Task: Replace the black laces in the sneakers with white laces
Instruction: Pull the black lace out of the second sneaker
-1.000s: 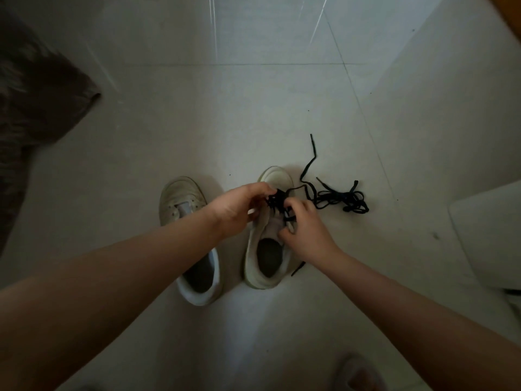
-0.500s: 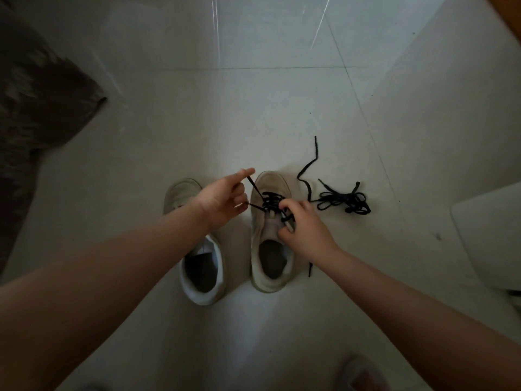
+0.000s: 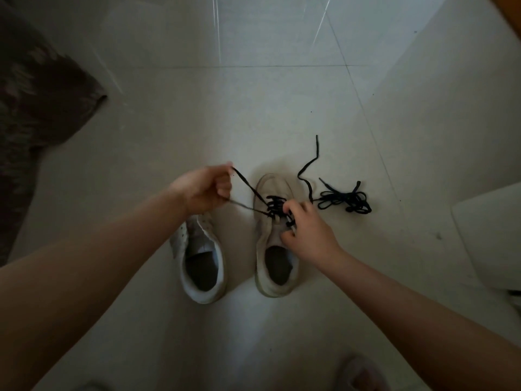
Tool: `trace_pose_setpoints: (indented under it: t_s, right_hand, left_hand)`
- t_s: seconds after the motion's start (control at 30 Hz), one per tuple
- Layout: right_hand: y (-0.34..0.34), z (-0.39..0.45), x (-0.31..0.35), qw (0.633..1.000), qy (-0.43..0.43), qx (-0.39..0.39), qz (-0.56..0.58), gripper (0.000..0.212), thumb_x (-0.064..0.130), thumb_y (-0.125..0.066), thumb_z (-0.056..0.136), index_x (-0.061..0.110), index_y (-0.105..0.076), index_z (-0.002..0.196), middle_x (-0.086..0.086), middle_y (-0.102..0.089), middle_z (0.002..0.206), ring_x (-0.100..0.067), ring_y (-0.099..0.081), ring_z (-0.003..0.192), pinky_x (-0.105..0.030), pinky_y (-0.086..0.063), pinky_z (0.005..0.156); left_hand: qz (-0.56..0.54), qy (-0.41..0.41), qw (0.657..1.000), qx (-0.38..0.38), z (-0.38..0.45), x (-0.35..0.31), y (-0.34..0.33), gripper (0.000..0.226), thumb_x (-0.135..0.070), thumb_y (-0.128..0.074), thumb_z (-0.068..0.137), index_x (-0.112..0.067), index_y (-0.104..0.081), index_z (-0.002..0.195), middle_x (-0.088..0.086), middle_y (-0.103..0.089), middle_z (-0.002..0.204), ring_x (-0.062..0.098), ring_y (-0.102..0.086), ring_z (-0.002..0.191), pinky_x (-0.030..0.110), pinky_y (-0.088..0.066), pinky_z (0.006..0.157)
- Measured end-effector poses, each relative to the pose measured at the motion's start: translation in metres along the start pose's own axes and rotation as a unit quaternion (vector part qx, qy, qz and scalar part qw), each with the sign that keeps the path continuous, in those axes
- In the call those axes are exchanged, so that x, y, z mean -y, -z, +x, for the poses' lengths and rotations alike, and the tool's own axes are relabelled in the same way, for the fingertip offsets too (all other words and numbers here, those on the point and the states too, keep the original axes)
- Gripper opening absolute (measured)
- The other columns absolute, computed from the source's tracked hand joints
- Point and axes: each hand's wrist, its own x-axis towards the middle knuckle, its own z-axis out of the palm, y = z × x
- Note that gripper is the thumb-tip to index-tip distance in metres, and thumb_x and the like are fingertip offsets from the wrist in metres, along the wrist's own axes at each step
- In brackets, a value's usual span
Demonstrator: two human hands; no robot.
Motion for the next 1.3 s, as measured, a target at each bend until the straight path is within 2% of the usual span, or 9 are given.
trace_pose_setpoints:
  t_s: [0.1, 0.2, 0.33, 0.43, 0.53, 0.8, 1.07, 1.17, 1.3]
  right_hand:
    - [-0.001, -0.001, -0.002, 1.000, -0.020, 0.000, 0.014, 0.039, 0.020, -0.061, 0.077, 0.022, -0.043, 0.112, -0.004, -0.040, 0.115, -0.025, -0.051, 0.090, -0.030, -0.041, 0.069]
    - [0.000, -0.001, -0.002, 1.000, -0.018, 0.011, 0.005, 0.040, 0.021, -0.061, 0.078, 0.022, -0.041, 0.112, -0.004, -0.039, 0.116, -0.023, -0.049, 0.089, -0.029, -0.040, 0.069]
    - [0.001, 0.001, 0.000, 1.000, -0.009, 0.023, -0.019, 0.045, 0.021, -0.062, 0.079, 0.022, -0.041, 0.119, -0.006, -0.038, 0.120, -0.024, -0.049, 0.093, -0.028, -0.038, 0.071]
    - [0.000, 0.003, 0.001, 0.999, -0.004, 0.028, -0.034, 0.051, 0.024, -0.062, 0.079, 0.020, -0.040, 0.124, -0.009, -0.039, 0.123, -0.029, -0.052, 0.102, -0.032, -0.046, 0.077]
    - [0.000, 0.003, 0.000, 0.999, -0.010, 0.031, -0.042, 0.055, 0.028, -0.063, 0.079, 0.019, -0.038, 0.127, -0.010, -0.039, 0.123, -0.031, -0.052, 0.103, -0.036, -0.047, 0.078]
    - [0.002, -0.001, -0.003, 1.000, 0.002, 0.014, -0.022, 0.051, 0.028, -0.061, 0.081, 0.021, -0.040, 0.127, -0.007, -0.040, 0.122, -0.029, -0.052, 0.100, -0.034, -0.046, 0.076]
    - [0.002, -0.004, -0.004, 1.000, 0.001, 0.015, -0.012, 0.045, 0.028, -0.059, 0.081, 0.024, -0.042, 0.123, -0.004, -0.041, 0.121, -0.025, -0.051, 0.101, -0.035, -0.048, 0.078]
    - [0.002, -0.004, -0.003, 1.000, 0.001, 0.016, -0.014, 0.043, 0.029, -0.059, 0.082, 0.025, -0.042, 0.121, -0.003, -0.041, 0.121, -0.024, -0.051, 0.101, -0.034, -0.047, 0.077]
    - [0.003, -0.003, -0.002, 1.000, 0.003, 0.020, -0.022, 0.046, 0.029, -0.059, 0.083, 0.025, -0.040, 0.124, -0.004, -0.040, 0.121, -0.025, -0.052, 0.100, -0.032, -0.046, 0.075]
  left_hand:
    - [-0.152, -0.042, 0.984, -0.078, 0.005, -0.006, 0.010, 0.033, -0.008, -0.032, 0.094, -0.016, -0.036, 0.063, -0.005, -0.031, 0.038, 0.007, -0.034, 0.037, 0.018, -0.035, 0.049]
    - [0.142, -0.036, 0.979, -0.145, 0.007, 0.002, 0.004, 0.032, -0.016, -0.040, 0.098, -0.013, -0.045, 0.067, 0.000, -0.045, 0.047, 0.010, -0.042, 0.041, 0.020, -0.041, 0.046]
    - [0.664, -0.129, 0.711, -0.194, 0.007, 0.026, -0.006, 0.038, -0.036, -0.055, 0.091, -0.015, -0.053, 0.123, 0.011, -0.055, 0.119, 0.026, -0.055, 0.105, 0.035, -0.043, 0.093]
    - [0.737, -0.362, 0.567, -0.066, -0.003, 0.042, -0.029, 0.042, -0.031, -0.054, 0.091, -0.027, -0.051, 0.133, 0.002, -0.049, 0.134, 0.024, -0.039, 0.127, 0.040, -0.034, 0.103]
    - [0.826, -0.354, 0.439, -0.005, -0.001, 0.054, -0.051, 0.031, -0.028, -0.047, 0.094, -0.028, -0.057, 0.123, -0.006, -0.056, 0.125, 0.018, -0.040, 0.126, 0.033, -0.026, 0.100]
    - [0.918, -0.275, 0.285, -0.022, 0.006, 0.049, -0.057, 0.029, -0.009, -0.047, 0.089, -0.014, -0.053, 0.117, 0.006, -0.053, 0.115, 0.025, -0.049, 0.111, 0.039, -0.022, 0.109]
    - [0.888, -0.109, 0.360, -0.265, 0.001, 0.003, -0.005, 0.030, -0.010, -0.043, 0.088, -0.010, -0.052, 0.117, 0.010, -0.052, 0.120, 0.028, -0.043, 0.116, 0.040, -0.028, 0.102]
    - [0.899, -0.106, 0.355, -0.234, 0.002, 0.011, -0.003, 0.031, -0.013, -0.044, 0.089, -0.015, -0.050, 0.119, 0.007, -0.050, 0.124, 0.026, -0.040, 0.119, 0.040, -0.029, 0.100]
    - [0.839, -0.251, 0.480, -0.053, 0.002, 0.037, -0.031, 0.041, -0.033, -0.048, 0.092, -0.027, -0.043, 0.132, -0.003, -0.045, 0.136, 0.021, -0.038, 0.126, 0.037, -0.030, 0.100]
